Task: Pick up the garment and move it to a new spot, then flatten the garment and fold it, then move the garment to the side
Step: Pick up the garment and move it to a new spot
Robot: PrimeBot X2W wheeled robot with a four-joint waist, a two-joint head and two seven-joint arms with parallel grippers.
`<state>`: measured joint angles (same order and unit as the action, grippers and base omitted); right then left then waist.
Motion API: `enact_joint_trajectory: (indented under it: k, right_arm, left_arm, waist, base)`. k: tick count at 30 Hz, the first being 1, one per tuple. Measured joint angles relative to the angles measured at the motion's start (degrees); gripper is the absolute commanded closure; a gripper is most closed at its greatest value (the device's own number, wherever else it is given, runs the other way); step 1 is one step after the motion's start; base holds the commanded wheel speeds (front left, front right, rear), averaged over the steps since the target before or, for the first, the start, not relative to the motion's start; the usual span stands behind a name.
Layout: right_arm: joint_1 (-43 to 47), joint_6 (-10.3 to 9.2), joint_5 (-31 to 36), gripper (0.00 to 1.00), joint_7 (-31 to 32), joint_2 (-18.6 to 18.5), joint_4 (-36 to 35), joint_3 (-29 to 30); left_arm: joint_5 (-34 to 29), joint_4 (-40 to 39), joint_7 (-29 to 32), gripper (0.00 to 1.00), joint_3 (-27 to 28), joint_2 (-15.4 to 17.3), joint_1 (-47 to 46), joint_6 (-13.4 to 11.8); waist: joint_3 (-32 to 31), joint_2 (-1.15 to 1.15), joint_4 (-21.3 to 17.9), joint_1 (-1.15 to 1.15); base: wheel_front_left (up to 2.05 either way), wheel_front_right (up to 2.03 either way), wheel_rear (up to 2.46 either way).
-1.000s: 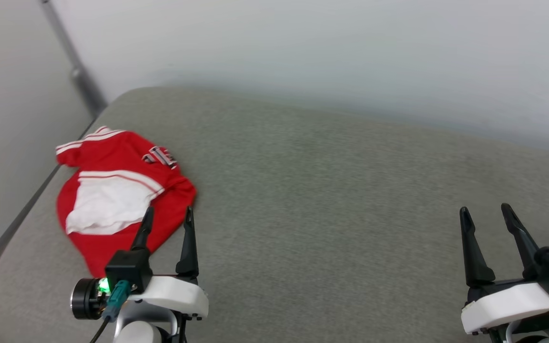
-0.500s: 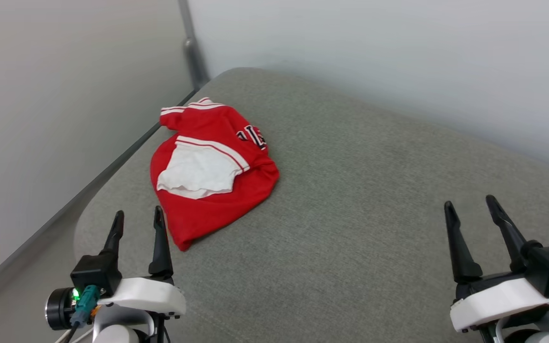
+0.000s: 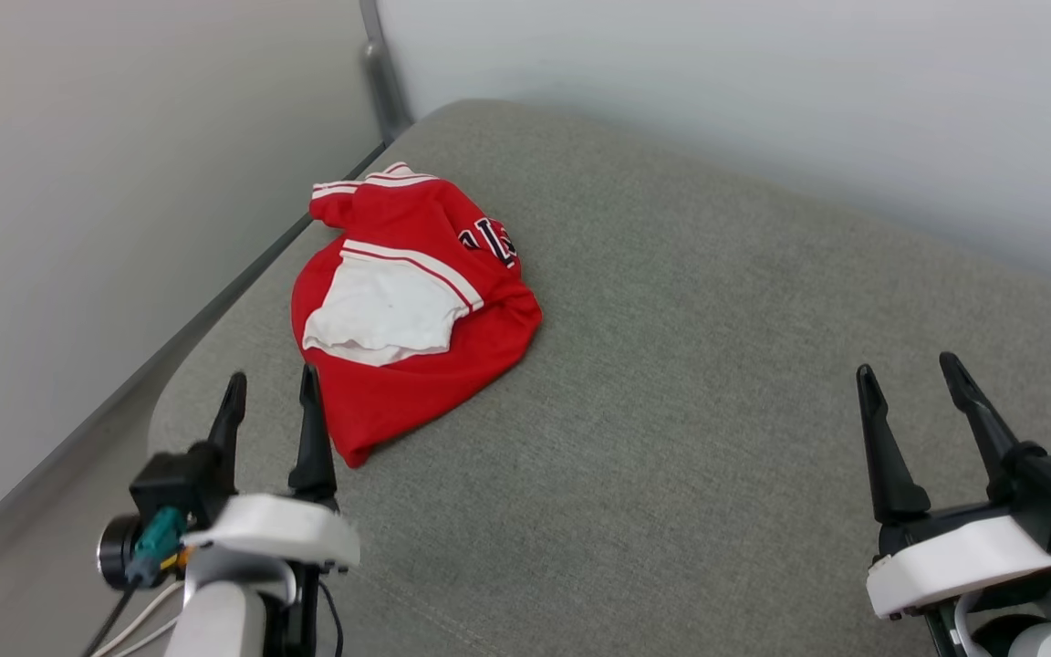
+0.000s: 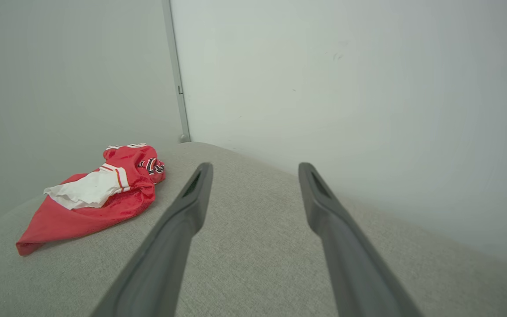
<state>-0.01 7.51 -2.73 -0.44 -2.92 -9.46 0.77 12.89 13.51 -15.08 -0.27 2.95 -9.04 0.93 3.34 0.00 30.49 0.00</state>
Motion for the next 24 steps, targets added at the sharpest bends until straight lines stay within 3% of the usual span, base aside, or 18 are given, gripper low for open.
enact_joint_trajectory:
  k: [5, 9, 17, 24]
  right_arm:
    - [-1.9, 0.00, 1.5, 0.00, 2.1, -0.7, -3.6, -0.8]
    - [-4.5, 0.00, 1.7, 0.00, 3.6, -2.7, -5.8, -1.3]
    - [-9.8, 0.00, 1.1, 0.00, 4.0, -4.8, -8.6, -1.7]
    - [-14.1, 0.00, 0.6, 0.00, 3.1, -5.6, -9.0, -2.6]
  left_arm:
    - [3.2, 4.9, 1.2, 0.00, 1.2, 0.5, -9.3, 1.8]
    - [5.2, 7.1, 6.7, 0.00, 2.3, 3.1, -19.4, 2.6]
    - [9.7, 12.0, 23.6, 0.00, 1.8, 11.8, -34.2, 5.6]
    - [15.2, 19.3, 43.9, 0.00, 1.9, 18.7, -41.2, 6.1]
  waist:
    - [3.7, 0.00, -1.2, 0.00]
    - [8.2, 0.00, -3.1, 0.00]
    - [18.0, 0.00, -8.3, 0.01]
    - [26.3, 0.00, -12.9, 0.01]
  base:
    - [0.00, 0.00, 0.00]
    - [0.00, 0.00, 0.00]
    - [0.00, 0.00, 0.00]
    - [0.00, 0.00, 0.00]
